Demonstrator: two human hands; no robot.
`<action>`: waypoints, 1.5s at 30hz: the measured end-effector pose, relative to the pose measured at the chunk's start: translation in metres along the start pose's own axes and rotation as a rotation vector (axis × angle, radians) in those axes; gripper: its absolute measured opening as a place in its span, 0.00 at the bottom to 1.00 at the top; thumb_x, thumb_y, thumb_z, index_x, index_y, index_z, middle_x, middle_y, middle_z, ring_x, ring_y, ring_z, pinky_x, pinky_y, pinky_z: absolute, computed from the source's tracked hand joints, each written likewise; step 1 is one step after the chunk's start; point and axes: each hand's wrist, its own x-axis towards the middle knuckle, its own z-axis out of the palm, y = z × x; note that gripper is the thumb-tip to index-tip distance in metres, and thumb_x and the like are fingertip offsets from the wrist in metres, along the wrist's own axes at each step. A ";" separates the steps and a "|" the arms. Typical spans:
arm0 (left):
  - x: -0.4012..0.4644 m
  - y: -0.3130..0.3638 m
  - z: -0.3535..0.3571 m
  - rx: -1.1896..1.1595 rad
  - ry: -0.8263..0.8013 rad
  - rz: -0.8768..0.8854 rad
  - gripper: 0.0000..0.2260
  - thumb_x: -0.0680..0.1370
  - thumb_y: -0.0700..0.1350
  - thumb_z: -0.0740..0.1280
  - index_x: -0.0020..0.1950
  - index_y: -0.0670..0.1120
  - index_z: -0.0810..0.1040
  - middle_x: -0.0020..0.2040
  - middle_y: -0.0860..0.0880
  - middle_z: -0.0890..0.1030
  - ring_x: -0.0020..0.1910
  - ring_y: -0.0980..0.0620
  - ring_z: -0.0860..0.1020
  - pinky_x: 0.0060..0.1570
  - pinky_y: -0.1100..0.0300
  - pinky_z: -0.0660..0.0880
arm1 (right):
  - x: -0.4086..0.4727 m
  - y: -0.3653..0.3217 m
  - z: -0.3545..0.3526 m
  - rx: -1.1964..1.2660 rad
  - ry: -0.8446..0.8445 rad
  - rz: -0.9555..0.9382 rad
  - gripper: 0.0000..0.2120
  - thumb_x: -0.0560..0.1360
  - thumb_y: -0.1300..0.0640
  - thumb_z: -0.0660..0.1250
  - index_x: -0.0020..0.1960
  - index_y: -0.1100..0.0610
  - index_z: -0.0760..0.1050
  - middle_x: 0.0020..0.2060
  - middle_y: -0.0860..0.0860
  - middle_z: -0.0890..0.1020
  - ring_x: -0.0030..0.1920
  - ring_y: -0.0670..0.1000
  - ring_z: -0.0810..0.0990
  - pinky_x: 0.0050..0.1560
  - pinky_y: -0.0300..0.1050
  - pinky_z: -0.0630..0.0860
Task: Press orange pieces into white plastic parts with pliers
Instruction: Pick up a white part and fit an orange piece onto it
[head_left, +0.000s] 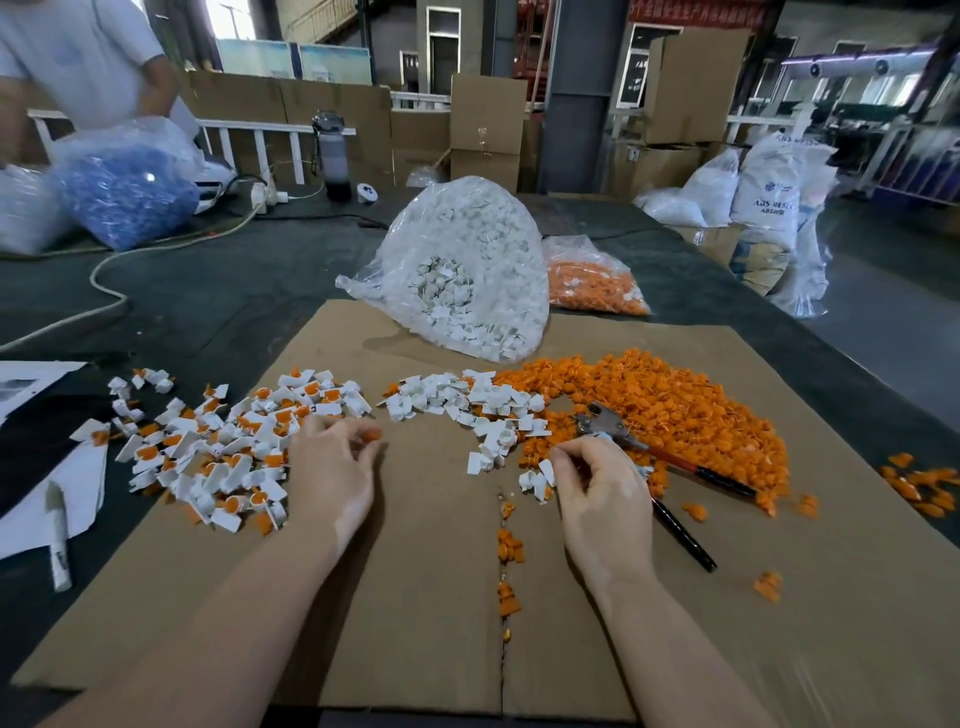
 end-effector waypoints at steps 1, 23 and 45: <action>0.004 -0.005 -0.002 0.021 0.020 -0.006 0.10 0.77 0.40 0.66 0.56 0.44 0.81 0.58 0.44 0.72 0.60 0.46 0.69 0.62 0.57 0.65 | 0.000 0.000 0.000 -0.001 0.000 0.005 0.04 0.76 0.61 0.66 0.43 0.58 0.79 0.37 0.48 0.78 0.40 0.48 0.75 0.41 0.40 0.71; -0.027 0.025 0.046 0.274 -0.240 0.561 0.34 0.73 0.65 0.62 0.75 0.60 0.52 0.76 0.54 0.49 0.73 0.53 0.47 0.72 0.54 0.49 | 0.000 0.000 0.000 -0.015 -0.023 0.011 0.05 0.75 0.61 0.67 0.40 0.58 0.78 0.36 0.48 0.77 0.40 0.48 0.74 0.39 0.41 0.71; -0.029 0.027 0.039 0.415 -0.477 0.606 0.44 0.62 0.77 0.55 0.64 0.69 0.27 0.74 0.52 0.29 0.68 0.57 0.26 0.67 0.55 0.30 | 0.000 0.000 0.001 -0.042 -0.011 0.002 0.05 0.75 0.60 0.67 0.41 0.56 0.78 0.36 0.47 0.78 0.40 0.46 0.75 0.40 0.37 0.70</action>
